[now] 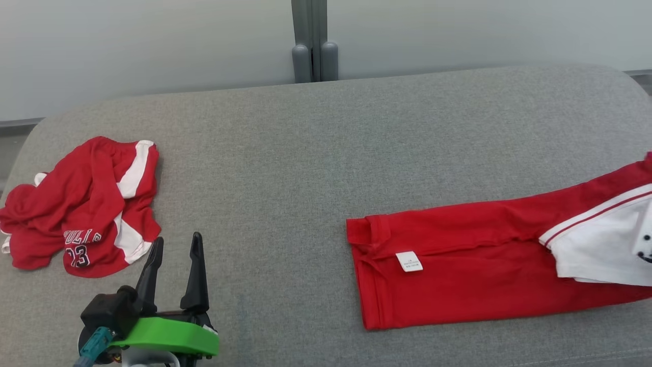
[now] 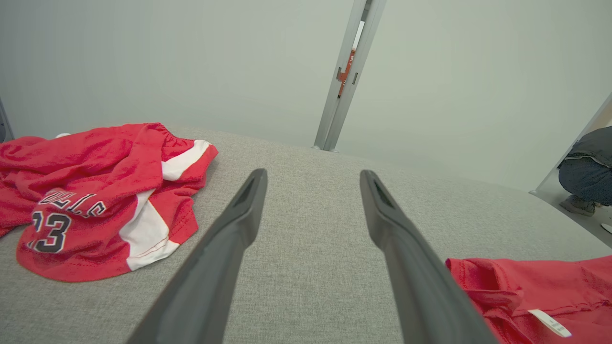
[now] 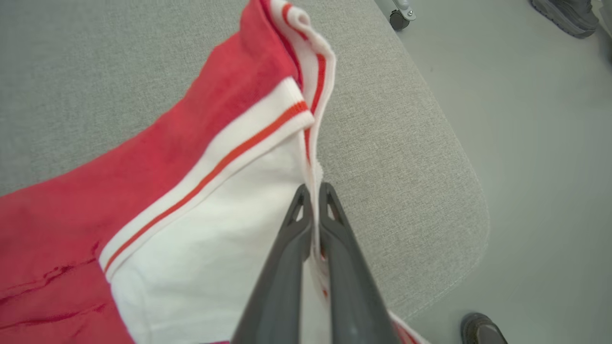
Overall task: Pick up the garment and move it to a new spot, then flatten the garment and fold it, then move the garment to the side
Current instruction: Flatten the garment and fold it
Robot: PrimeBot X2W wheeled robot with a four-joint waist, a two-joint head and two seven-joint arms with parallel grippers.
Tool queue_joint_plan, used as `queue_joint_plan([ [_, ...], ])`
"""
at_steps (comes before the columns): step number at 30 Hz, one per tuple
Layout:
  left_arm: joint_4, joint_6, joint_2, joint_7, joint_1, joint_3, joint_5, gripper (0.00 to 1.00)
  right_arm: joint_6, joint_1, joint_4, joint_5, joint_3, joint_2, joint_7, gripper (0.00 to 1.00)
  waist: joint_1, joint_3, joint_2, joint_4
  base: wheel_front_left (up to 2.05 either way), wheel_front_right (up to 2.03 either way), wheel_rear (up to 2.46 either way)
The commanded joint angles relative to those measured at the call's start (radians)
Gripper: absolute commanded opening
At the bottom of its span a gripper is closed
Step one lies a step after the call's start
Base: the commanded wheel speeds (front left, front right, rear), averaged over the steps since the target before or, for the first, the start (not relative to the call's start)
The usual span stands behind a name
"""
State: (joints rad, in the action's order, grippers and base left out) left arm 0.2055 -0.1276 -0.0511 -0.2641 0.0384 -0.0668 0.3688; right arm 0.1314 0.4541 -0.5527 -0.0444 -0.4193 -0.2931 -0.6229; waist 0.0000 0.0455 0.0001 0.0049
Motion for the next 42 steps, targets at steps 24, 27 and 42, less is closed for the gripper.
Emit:
queue_joint_plan([
  [24,0.035,-0.004,-0.001,0.000,-0.038,-0.033,-0.011,1.00,0.000,-0.115,0.147,0.418,0.614,0.242,-0.070,0.00,0.0000,-0.049,-0.0001,0.067,0.00,0.00,0.00],
  [27,0.038,-0.004,-0.002,0.000,-0.034,-0.040,-0.010,1.00,0.000,-0.087,0.099,0.480,0.665,0.243,-0.020,0.00,0.0000,-0.049,-0.0001,0.084,0.00,0.00,0.00],
  [42,0.045,-0.004,-0.003,0.000,-0.023,-0.048,-0.002,1.00,0.000,0.020,-0.106,0.661,0.721,0.241,0.216,1.00,0.0000,-0.049,-0.0001,0.118,0.00,0.00,0.00],
])
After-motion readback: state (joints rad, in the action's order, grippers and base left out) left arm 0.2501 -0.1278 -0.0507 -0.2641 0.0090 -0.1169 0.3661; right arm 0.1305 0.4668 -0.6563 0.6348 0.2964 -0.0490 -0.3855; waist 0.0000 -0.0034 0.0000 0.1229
